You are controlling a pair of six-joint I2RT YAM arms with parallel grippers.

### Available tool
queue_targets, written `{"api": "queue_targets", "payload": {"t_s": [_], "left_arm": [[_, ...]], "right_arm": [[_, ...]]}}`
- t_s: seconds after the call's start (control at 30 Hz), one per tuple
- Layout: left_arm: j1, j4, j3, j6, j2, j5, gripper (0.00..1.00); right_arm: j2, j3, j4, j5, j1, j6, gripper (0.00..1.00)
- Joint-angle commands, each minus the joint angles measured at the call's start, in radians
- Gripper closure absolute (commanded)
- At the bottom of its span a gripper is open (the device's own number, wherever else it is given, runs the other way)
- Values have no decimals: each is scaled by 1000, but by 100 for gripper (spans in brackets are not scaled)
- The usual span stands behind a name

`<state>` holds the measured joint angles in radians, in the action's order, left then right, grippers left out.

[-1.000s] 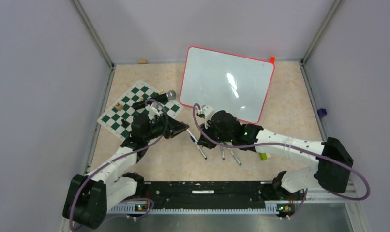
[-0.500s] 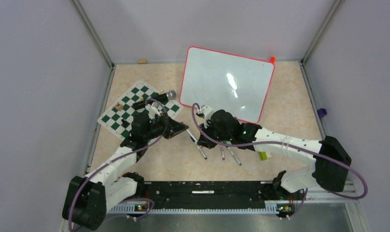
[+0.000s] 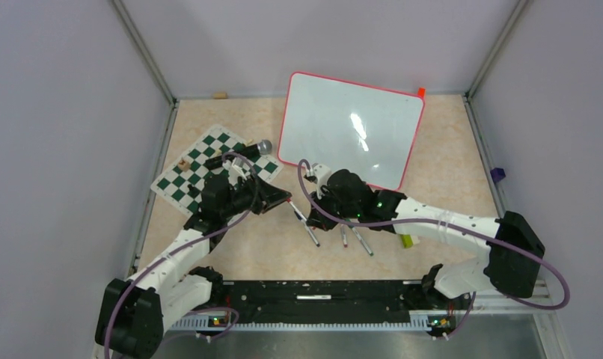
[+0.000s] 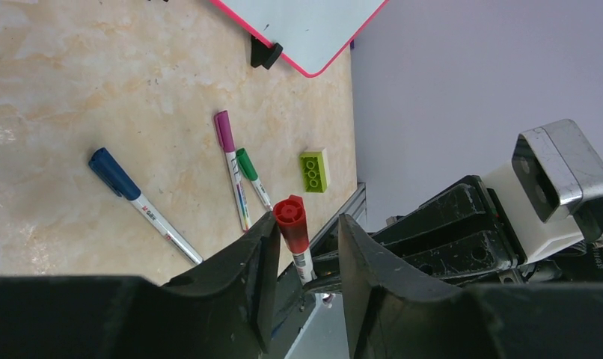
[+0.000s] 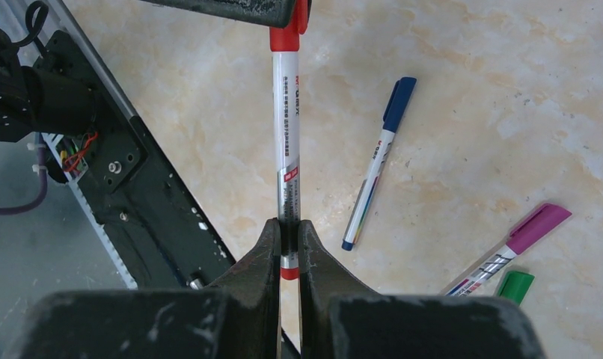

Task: Write a sentence on the whiteboard
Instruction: Pass from the right arm to the left

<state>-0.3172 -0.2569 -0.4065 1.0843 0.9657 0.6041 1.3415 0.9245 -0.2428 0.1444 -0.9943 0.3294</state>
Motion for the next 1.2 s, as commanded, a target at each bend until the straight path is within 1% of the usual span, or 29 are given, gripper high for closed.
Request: {"api": "queue_targets", "payload": {"t_s": [0.0, 0.13, 0.17, 0.23, 0.37, 0.4, 0.43, 0.47, 0.53, 0.57, 0.6, 0.63, 0.77, 0.8, 0.9, 1.07, 1.17], "left_arm": [[-3, -4, -43, -21, -24, -12, 63], [-3, -2, -39, -21, -21, -13, 67], [-3, -4, -37, -20, -19, -11, 70], [-3, -4, -35, -20, -19, -11, 77], [-3, -1, -37, -17, -16, -10, 97], [-3, -2, -37, -15, -17, -11, 100], [-3, -1, -36, -9, -17, -11, 100], [-3, -4, -36, -3, -19, -14, 100], [-3, -17, -31, 20, -26, -21, 100], [-3, -35, -25, 41, -28, -25, 100], [-3, -60, -18, 68, -31, -28, 100], [-3, -102, -9, 101, -33, -31, 100], [-3, -266, 42, 260, -27, -50, 100], [-3, -306, 52, 294, -22, -52, 100], [-3, -403, 75, 372, -17, -67, 100], [-3, -427, 81, 432, -44, -112, 100], [-3, -448, 91, 473, -69, -146, 100]], "right_arm": [[-42, 11, 11, 19, 12, 0, 100], [-47, 12, 8, 22, 11, -1, 100], [-46, 13, 6, 23, 11, -2, 100], [-43, 16, 5, 24, 11, -3, 100], [-41, 17, 5, 24, 12, -4, 100], [-42, 17, 6, 22, 12, -5, 99], [-45, 17, 9, 16, 11, -5, 92], [-49, 15, 13, 9, 11, -4, 82], [-64, 7, 27, -11, 11, 5, 53], [-72, 0, 40, -21, 12, 14, 43], [-84, -7, 59, -31, 13, 26, 38], [-96, -22, 84, -41, 14, 40, 35], [-159, -87, 228, -59, 18, 125, 34], [-173, -115, 305, -69, 19, 148, 34], [-215, -188, 447, -121, 19, 215, 34], [-268, -304, 686, -219, 18, 297, 36], [-272, -342, 787, -263, 18, 331, 37]]}}
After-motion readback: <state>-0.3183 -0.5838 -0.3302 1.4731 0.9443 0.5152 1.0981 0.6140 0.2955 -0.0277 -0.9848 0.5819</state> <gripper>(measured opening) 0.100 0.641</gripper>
